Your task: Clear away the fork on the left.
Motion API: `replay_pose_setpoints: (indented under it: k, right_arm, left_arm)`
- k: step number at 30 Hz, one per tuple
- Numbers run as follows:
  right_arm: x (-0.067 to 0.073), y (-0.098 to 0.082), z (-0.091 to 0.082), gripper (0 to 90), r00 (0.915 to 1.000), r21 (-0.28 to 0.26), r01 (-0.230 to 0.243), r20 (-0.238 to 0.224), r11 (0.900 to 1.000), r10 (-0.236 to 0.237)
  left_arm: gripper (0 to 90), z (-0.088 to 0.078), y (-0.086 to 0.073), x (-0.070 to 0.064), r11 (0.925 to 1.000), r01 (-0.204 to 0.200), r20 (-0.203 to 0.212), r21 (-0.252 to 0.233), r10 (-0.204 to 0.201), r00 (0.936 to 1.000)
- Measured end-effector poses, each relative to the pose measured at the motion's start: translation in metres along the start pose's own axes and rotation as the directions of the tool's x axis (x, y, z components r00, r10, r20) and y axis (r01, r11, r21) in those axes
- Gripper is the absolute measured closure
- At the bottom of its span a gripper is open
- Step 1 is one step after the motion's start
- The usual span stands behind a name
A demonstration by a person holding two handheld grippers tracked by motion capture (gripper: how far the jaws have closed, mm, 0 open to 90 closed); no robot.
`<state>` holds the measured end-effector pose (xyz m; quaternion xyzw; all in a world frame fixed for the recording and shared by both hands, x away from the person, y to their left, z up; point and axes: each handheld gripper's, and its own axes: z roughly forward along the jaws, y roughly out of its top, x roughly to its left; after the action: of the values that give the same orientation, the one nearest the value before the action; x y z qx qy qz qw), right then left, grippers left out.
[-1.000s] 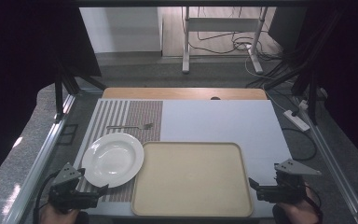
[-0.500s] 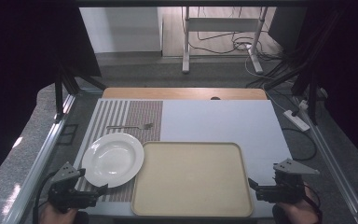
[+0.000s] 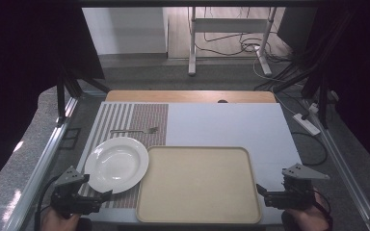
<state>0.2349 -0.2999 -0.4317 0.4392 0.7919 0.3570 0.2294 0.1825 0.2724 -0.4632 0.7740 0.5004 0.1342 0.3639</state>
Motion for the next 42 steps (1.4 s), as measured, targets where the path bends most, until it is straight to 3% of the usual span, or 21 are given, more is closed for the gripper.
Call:
replay_pose_setpoints:
  k: [27,30,35,42]
  right_arm:
    - [0.002,0.000,0.001,0.0,0.9998,0.007,0.020,0.002,1.000,-0.020]
    - [0.002,0.000,0.001,0.0,0.9998,0.008,0.019,0.002,1.000,-0.019]
    - [0.002,0.000,0.001,0.0,0.9998,0.009,0.019,0.001,1.000,-0.019]
    - [0.002,0.000,0.001,0.0,0.9998,0.012,0.017,0.002,1.000,-0.018]
  left_arm:
    - [0.0,0.015,0.014,0.007,0.9999,-0.007,-0.042,0.009,0.007,0.9991]
    - [0.0,0.021,0.017,0.010,1.0000,-0.008,-0.012,-0.002,0.008,0.9999]
    - [0.0,0.025,0.022,0.012,0.9995,-0.031,-0.022,-0.001,0.031,0.9993]
    - [0.0,0.033,0.029,0.019,0.9996,-0.028,-0.012,-0.010,0.028,0.9996]
